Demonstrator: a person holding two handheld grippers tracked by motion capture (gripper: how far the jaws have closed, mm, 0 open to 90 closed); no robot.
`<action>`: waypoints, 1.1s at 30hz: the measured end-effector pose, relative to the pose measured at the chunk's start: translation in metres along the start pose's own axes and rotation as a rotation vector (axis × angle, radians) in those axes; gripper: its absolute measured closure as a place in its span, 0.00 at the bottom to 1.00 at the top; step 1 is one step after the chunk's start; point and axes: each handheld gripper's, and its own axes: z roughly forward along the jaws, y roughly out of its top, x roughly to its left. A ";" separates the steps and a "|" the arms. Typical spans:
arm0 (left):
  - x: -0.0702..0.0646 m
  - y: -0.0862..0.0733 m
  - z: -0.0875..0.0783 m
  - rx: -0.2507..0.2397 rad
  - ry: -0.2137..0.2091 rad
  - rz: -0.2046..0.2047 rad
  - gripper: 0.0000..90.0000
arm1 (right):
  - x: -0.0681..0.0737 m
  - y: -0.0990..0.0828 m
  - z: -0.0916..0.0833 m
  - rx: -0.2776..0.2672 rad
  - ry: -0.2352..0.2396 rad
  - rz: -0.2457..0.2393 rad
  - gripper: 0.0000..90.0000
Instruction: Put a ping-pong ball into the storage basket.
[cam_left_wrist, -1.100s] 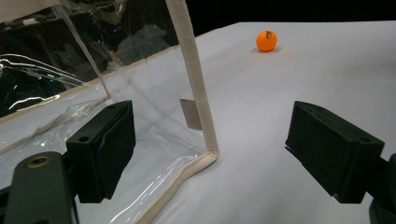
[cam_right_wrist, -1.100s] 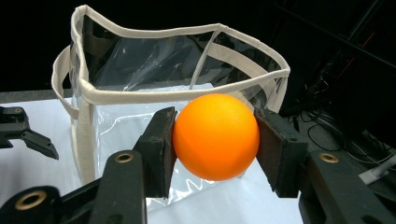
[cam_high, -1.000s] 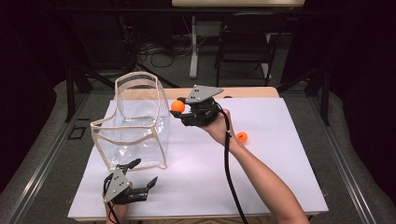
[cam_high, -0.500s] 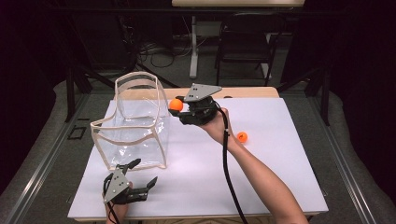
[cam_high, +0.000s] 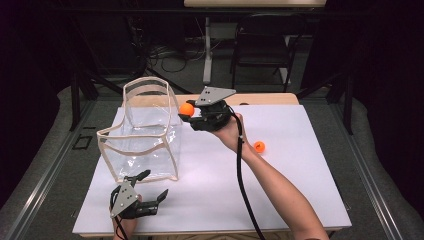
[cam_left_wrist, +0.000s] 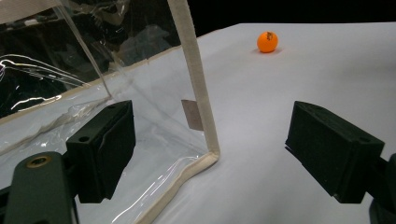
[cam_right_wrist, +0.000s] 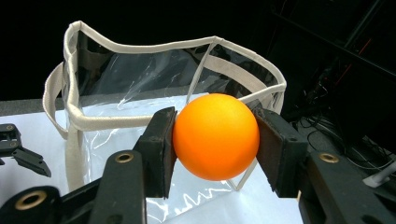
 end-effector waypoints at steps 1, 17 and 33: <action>0.000 0.000 0.000 0.000 0.000 -0.001 0.17 | 0.000 0.001 0.000 -0.001 -0.001 0.000 0.57; 0.000 0.000 0.000 0.000 0.000 0.000 0.17 | 0.000 0.009 0.003 -0.011 -0.004 -0.007 0.57; 0.000 0.000 0.000 0.001 0.000 -0.001 0.17 | 0.001 0.013 0.008 -0.020 -0.003 -0.006 0.57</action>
